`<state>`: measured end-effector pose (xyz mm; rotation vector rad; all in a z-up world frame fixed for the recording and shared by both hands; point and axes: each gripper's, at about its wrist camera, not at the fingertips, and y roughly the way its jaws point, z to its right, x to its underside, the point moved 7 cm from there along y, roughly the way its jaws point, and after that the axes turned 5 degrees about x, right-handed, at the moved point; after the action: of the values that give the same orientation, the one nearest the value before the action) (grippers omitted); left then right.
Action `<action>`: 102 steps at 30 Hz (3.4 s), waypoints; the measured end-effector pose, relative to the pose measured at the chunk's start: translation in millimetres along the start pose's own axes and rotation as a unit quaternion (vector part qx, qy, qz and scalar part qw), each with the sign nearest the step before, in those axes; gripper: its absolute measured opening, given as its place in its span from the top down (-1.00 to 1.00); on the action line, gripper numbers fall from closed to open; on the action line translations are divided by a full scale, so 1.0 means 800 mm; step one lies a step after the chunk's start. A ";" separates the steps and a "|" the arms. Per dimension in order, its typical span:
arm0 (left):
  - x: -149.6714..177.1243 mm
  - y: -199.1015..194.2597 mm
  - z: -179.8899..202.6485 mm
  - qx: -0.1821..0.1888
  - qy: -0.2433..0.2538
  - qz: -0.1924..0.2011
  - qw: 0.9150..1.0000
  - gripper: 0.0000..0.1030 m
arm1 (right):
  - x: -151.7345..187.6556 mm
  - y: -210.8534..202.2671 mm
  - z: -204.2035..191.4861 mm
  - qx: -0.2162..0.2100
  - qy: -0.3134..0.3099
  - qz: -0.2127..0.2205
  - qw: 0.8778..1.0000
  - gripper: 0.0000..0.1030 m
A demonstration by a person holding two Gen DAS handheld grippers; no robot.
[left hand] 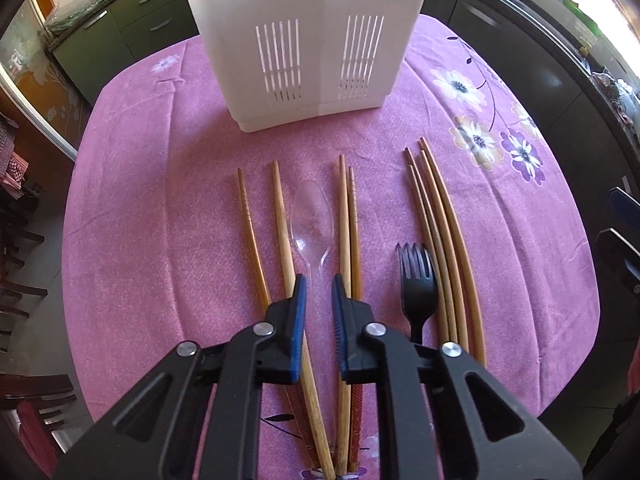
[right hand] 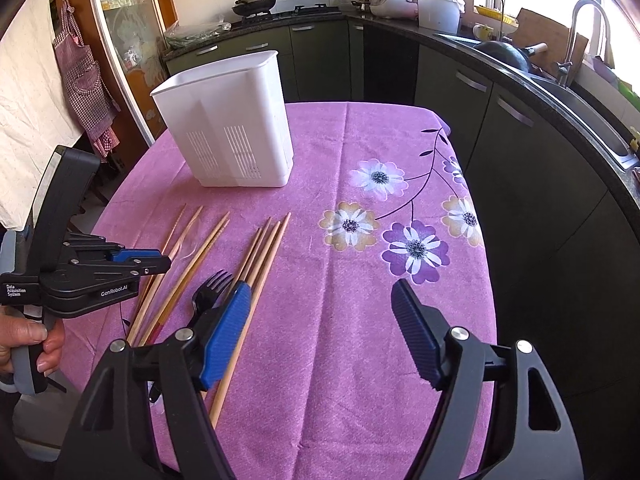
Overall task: Organize utensils
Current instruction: 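Lower the left tool onto the clear plastic spoon and close it, then lower the right tool onto the black plastic fork and close it, then carry the spoon over the white holder and open the left tool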
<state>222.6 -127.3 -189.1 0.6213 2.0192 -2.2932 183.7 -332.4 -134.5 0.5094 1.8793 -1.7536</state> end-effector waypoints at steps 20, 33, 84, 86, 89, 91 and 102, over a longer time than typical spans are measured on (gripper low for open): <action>-0.014 0.029 -0.005 0.002 0.008 -0.018 1.000 0.84 | 0.000 0.001 0.002 -0.007 0.006 -0.019 1.000 -0.42; -0.028 -0.085 -0.026 0.024 -0.007 0.115 0.993 0.84 | 0.019 0.039 -0.061 -0.037 0.062 -0.183 0.980 -0.27; -0.144 -0.286 -0.045 0.071 -0.004 0.364 0.929 0.83 | -0.016 0.001 -0.081 -0.098 0.121 -0.048 0.987 0.82; -0.176 -0.291 -0.037 0.078 -0.004 0.397 0.914 0.83 | -0.013 -0.006 -0.066 -0.104 0.125 -0.039 0.986 0.82; -0.220 -0.284 -0.028 0.075 -0.005 0.427 0.901 0.83 | -0.013 -0.011 -0.051 -0.109 0.127 -0.028 0.986 0.82; -0.242 -0.270 -0.024 0.062 -0.005 0.434 0.899 0.83 | -0.013 -0.012 -0.044 -0.112 0.127 -0.022 0.985 0.82; -0.268 -0.190 -0.030 0.017 -0.014 0.435 0.900 0.83 | -0.040 -0.025 -0.018 -0.111 0.112 0.036 0.987 0.82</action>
<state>384.8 -131.1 19.1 1.1750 1.2611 -1.7498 195.7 -317.8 -98.5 0.7028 2.1494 -1.4686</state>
